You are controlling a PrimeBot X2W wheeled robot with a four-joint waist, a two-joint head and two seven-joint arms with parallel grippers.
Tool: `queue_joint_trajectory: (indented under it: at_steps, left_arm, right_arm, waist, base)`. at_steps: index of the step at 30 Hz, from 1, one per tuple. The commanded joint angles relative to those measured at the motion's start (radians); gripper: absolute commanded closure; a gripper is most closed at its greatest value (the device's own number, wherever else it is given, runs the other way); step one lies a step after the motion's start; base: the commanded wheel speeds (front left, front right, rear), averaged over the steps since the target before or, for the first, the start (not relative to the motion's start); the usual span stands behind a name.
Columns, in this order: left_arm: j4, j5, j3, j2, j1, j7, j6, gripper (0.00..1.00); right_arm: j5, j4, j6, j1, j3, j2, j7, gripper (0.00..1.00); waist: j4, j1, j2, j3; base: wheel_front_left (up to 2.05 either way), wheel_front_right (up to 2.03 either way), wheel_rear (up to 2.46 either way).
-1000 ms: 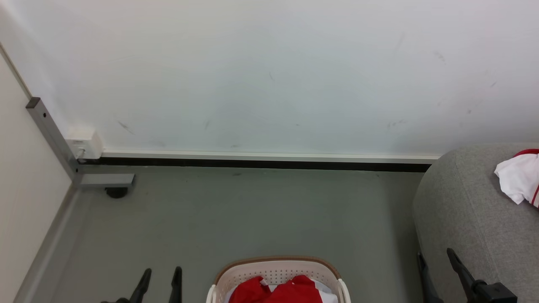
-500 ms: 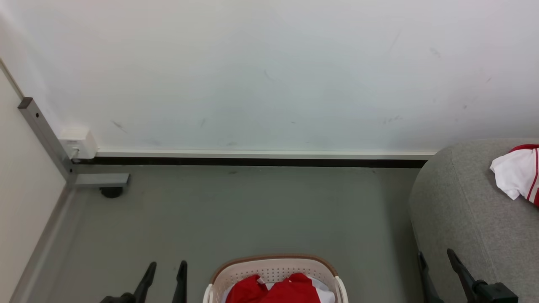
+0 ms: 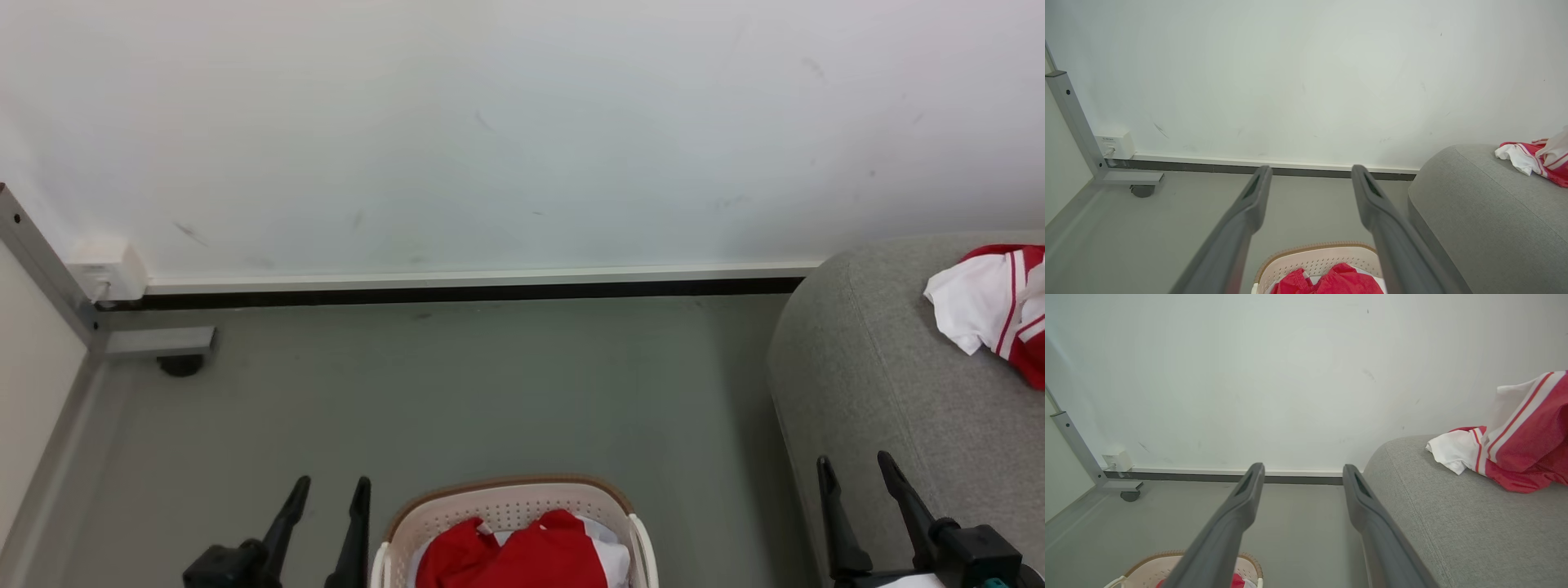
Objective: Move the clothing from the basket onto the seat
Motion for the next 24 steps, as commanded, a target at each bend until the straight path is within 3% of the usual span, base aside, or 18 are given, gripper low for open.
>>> queue_joint_trajectory:
  at_steps: [1,13,24]
  left_arm:
    - [-0.002,-0.003,0.0,0.008,-0.014,-0.001,0.002,0.0]
    - [0.029,-0.038,-0.092,0.085,-0.182,-0.001,0.002,0.0]
    - [0.104,-0.032,-0.209,0.181,-0.345,-0.001,0.002,0.0]
  right_arm:
    - [0.014,-0.008,-0.002,-0.01,-0.001,-0.002,0.0,0.0]
    - [0.01,-0.063,-0.002,-0.093,-0.021,-0.002,0.0,0.0]
    - [0.025,-0.158,-0.002,-0.243,0.003,-0.002,0.0,0.0]
  waist:
    - [-0.014,0.0,-0.0001,0.012]
    - [-0.042,0.0,-0.0001,0.159]
    - [-0.095,0.0,-0.0001,0.393]
  base:
    - [0.0,0.0,0.0]
    - [0.0,0.0,0.0]
    - [0.0,0.0,0.0]
